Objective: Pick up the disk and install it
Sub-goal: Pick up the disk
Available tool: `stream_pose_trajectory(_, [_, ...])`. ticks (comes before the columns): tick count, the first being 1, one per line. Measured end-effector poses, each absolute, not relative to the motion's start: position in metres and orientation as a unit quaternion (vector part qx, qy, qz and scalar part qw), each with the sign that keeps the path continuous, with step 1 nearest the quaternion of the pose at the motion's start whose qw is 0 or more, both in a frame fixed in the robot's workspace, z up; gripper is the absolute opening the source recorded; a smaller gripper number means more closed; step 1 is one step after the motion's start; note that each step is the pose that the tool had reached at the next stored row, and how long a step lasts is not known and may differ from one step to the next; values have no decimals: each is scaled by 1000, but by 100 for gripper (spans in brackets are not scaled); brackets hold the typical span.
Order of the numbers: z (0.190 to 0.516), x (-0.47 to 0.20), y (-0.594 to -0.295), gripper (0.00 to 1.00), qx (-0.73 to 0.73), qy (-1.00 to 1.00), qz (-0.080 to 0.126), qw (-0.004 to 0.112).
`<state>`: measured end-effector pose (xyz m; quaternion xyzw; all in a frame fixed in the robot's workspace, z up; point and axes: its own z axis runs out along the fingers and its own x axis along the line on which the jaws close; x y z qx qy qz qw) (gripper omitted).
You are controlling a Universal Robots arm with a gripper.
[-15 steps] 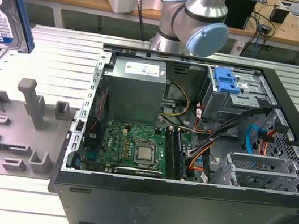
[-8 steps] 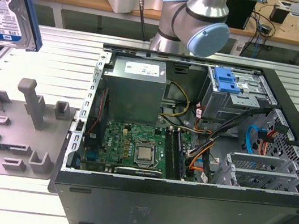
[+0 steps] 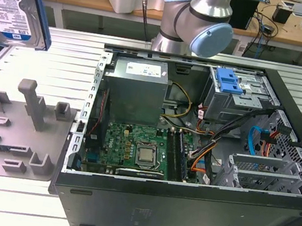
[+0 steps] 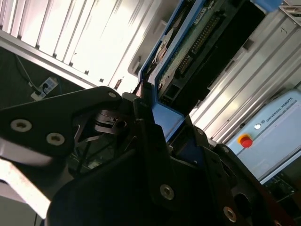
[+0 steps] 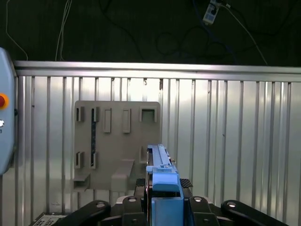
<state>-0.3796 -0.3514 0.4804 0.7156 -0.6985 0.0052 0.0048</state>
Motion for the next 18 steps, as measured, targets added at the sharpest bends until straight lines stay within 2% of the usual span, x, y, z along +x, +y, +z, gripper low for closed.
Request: stream_pose_trajectory(18, [487,-330,-356,37,718,-696,-9,-10])
